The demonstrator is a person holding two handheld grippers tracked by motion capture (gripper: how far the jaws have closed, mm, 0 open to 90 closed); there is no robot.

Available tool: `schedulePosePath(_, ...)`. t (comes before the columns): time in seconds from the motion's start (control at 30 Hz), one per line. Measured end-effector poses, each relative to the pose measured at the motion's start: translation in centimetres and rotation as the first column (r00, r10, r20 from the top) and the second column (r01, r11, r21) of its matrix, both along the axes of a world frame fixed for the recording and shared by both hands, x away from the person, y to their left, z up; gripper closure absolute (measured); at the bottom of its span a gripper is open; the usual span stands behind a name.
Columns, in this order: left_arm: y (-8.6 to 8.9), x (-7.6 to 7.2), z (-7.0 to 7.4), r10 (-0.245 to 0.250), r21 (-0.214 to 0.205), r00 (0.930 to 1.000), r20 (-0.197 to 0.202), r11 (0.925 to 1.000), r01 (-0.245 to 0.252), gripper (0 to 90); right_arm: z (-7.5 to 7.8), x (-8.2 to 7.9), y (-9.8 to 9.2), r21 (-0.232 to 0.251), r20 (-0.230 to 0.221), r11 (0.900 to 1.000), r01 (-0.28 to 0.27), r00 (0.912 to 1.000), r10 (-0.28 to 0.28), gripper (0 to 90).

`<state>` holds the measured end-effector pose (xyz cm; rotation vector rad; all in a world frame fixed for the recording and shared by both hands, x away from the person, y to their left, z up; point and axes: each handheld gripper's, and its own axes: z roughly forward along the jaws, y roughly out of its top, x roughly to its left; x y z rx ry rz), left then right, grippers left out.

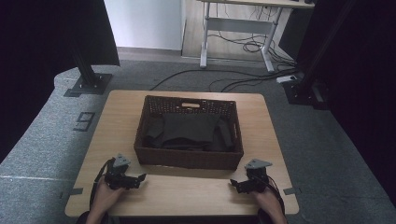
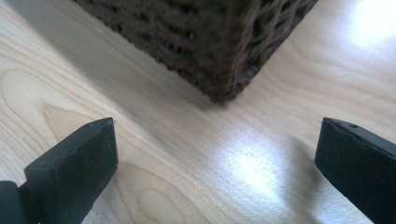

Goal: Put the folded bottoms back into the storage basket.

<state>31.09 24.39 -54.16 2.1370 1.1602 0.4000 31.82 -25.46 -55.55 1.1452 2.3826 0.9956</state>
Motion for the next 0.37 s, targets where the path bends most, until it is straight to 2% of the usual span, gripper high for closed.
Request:
schedulePosePath(0.1, -0.21, 0.02, -0.39, 0.003, 0.055, 1.0000, -0.005, 0.9985, -0.002, 0.0, -0.15, -0.12, 0.19, 0.002, 0.018, 1.0000, 0.006, 0.9998, -0.006, 0.0)
schedulePosePath(0.37, 0.07, 0.17, -0.69, 0.035, 0.053, 0.9994, 0.000, 0.9980, -0.035, 0.0, -0.17, -0.14, 0.19, 0.002, 0.018, 1.0000, 0.008, 0.9998, -0.008, 0.0)
